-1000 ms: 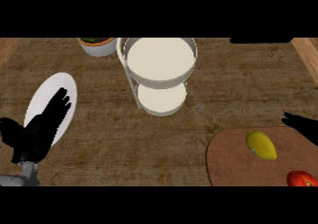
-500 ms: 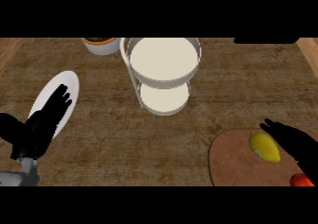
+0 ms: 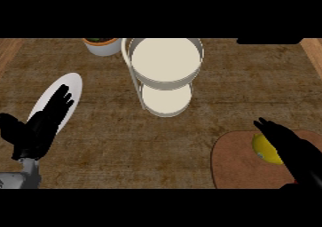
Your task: Pick the lemon from the cutting board and place it in the tiered basket
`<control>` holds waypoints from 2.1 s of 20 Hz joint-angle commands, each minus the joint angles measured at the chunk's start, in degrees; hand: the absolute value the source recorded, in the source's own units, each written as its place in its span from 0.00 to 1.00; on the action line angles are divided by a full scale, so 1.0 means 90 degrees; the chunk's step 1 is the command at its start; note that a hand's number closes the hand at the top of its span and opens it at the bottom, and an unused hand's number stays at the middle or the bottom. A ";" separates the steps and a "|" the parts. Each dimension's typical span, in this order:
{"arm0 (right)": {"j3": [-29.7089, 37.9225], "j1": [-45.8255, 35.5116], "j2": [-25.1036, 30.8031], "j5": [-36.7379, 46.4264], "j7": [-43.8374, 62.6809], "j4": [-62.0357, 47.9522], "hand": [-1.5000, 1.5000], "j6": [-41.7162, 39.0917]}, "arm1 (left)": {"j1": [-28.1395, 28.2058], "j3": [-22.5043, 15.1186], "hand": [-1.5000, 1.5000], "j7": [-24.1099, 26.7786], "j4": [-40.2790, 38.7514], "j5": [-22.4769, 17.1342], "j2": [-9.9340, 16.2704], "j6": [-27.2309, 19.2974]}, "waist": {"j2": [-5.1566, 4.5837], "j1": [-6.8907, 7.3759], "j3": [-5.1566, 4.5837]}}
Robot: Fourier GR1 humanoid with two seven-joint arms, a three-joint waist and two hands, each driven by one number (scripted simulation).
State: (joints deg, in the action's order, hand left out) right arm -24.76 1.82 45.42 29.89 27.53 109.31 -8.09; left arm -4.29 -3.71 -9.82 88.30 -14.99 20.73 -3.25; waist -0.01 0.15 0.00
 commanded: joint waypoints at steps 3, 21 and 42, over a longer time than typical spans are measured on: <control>0.0367 -0.0229 -0.0599 0.0682 -0.0575 -0.0948 0.00 0.0128 | 0.0318 -0.0013 0.50 -0.0044 0.0339 0.0339 -0.0297 -0.0114 | 0.0004 0.0004 0.0001; 0.0432 -0.0281 -0.1175 0.2134 -0.1714 -0.2211 1.00 -0.0429 | 0.0490 0.0439 0.50 -0.0125 0.0350 0.0431 -0.0452 0.0564 | 0.0005 0.0009 0.0000; 0.1512 0.1575 -0.2355 0.3434 0.0616 0.0884 1.00 0.2066 | 0.0451 0.0618 0.50 0.0050 0.0197 0.0710 -0.0641 0.0431 | 0.0062 -0.0183 -0.0005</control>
State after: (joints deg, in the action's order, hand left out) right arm -12.20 14.21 26.20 59.89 32.49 108.86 4.76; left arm -1.62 1.98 -10.53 89.83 -9.30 15.56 1.12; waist 0.41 -1.24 -0.10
